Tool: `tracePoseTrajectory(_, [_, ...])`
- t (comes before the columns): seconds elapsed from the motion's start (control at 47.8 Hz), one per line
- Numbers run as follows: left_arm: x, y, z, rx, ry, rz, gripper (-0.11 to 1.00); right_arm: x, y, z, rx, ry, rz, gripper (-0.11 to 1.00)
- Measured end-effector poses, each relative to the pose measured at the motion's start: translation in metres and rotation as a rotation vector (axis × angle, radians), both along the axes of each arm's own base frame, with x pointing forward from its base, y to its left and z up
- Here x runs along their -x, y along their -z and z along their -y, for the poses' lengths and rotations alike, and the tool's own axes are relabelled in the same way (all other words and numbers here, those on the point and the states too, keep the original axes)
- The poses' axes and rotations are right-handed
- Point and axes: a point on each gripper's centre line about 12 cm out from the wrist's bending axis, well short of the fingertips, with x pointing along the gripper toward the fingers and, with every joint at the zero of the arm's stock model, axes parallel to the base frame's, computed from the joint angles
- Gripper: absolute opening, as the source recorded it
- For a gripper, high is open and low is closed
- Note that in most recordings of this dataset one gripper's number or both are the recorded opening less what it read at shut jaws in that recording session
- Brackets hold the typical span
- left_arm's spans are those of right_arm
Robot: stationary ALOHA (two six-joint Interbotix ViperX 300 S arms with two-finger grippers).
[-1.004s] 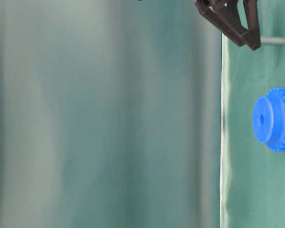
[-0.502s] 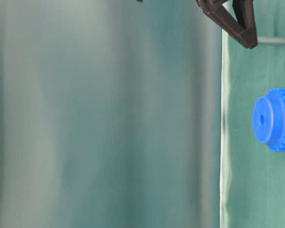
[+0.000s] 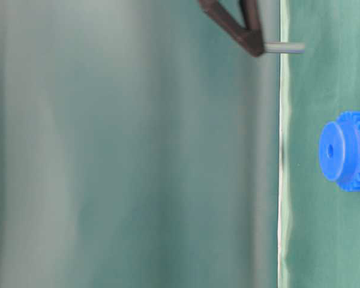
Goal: Insert the shaft placed at a random location into the center hole of the medium gear at another random location.
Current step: 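Close the right gripper on the silver shaft and lift it upright, then carry the held shaft left to above the blue gear's center hole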
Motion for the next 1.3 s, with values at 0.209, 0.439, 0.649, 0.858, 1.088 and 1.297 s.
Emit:
tracePoseTrajectory(0.209, [0.0, -0.001, 0.0, 0.0, 0.0, 0.002, 0.0, 0.003, -0.006, -0.001, 0.001, 0.0, 0.005, 0.13])
tracePoseTrajectory(0.439, [0.0, 0.0, 0.0, -0.002, 0.002, 0.0, 0.0, -0.002, -0.005, 0.001, 0.001, -0.001, -0.002, 0.13])
tracePoseTrajectory(0.649, [0.0, 0.0, 0.0, 0.0, 0.0, -0.002, 0.0, -0.022, -0.006, -0.003, 0.0, -0.029, -0.003, 0.13])
tracePoseTrajectory(0.858, [0.0, 0.0, 0.0, 0.002, 0.0, -0.002, 0.0, -0.057, -0.007, -0.01, 0.0, -0.069, 0.002, 0.13])
tracePoseTrajectory(1.088, [0.0, 0.0, 0.0, 0.002, 0.0, 0.0, 0.0, -0.098, -0.01, -0.013, 0.005, -0.096, 0.019, 0.13])
tracePoseTrajectory(1.297, [0.0, 0.0, 0.0, 0.005, 0.001, 0.0, 0.0, -0.113, -0.009, -0.013, 0.001, -0.103, 0.009, 0.13])
